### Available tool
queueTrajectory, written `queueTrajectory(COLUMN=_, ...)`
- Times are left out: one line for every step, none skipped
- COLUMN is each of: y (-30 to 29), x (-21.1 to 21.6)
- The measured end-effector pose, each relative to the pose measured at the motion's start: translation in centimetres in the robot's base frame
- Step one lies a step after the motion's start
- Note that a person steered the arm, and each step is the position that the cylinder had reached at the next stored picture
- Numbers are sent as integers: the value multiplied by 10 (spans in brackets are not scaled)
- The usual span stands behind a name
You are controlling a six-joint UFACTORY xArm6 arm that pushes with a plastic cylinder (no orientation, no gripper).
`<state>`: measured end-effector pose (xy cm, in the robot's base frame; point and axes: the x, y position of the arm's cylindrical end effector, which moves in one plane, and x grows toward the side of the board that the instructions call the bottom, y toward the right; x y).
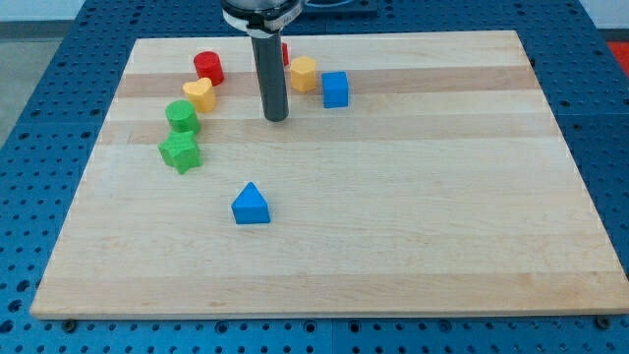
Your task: Place the arm at the center of the board
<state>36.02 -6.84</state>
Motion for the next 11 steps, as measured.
queueTrajectory(y=13, x=1)
queueTrajectory(y=17, x=-1)
queueTrajectory(y=16, x=-5)
queueTrajectory(y=7, x=-16)
queueTrajectory(y=-3, x=-27)
queueTrajectory(y=-16, x=-39)
queueTrajectory(y=-28, x=-37)
queueTrajectory(y=9, x=-21)
queueTrajectory(y=42, x=14)
queueTrajectory(y=93, x=36)
queueTrajectory(y=109, x=36)
